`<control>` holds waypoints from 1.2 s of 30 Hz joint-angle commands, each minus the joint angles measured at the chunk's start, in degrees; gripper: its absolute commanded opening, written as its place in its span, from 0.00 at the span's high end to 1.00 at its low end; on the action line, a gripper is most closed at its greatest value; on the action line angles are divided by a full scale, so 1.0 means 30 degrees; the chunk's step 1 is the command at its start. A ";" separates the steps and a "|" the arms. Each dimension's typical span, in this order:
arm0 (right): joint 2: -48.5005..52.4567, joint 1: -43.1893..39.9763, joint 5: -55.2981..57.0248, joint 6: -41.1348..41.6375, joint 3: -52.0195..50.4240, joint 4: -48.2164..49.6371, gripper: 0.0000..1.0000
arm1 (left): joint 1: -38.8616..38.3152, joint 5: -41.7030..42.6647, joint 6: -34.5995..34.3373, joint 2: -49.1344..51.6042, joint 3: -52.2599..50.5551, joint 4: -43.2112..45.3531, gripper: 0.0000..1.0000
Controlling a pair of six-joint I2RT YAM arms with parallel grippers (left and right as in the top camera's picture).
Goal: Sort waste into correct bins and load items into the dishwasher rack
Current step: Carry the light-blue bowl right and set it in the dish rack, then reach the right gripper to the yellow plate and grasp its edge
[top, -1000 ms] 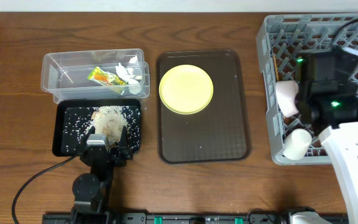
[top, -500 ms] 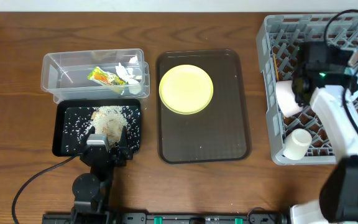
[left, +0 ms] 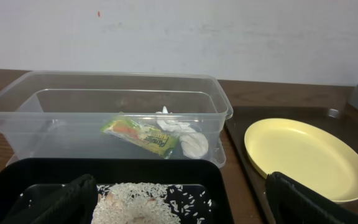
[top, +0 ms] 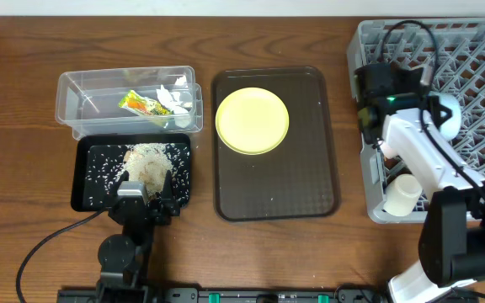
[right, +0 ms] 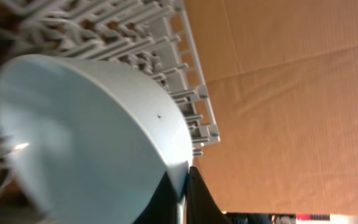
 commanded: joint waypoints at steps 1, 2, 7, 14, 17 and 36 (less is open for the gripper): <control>0.0299 0.0780 -0.0903 -0.0131 0.0080 -0.0131 0.68 | -0.0022 -0.0036 0.0117 -0.0117 -0.0576 -0.0335 0.11; 0.0211 0.0889 -0.0911 -0.0131 0.0087 -0.0087 0.55 | -0.0022 -0.0036 0.0117 -0.0117 -0.0576 -0.0335 0.11; -0.1727 0.2025 -0.1938 -0.0437 0.0765 -0.0102 0.23 | -0.0022 -0.0036 0.0117 -0.0117 -0.0576 -0.0335 0.11; -0.5180 0.3854 -1.7041 -0.0364 0.2368 -0.0262 0.47 | -0.0022 -0.0036 0.0117 -0.0117 -0.0576 -0.0335 0.11; -0.5238 0.4087 -2.3992 0.2135 0.2266 -0.0204 0.49 | -0.0022 -0.0036 0.0117 -0.0117 -0.0576 -0.0335 0.11; 0.4721 0.5289 -2.4560 1.0775 0.0525 0.5668 0.67 | -0.0022 -0.0036 0.0117 -0.0117 -0.0576 -0.0335 0.11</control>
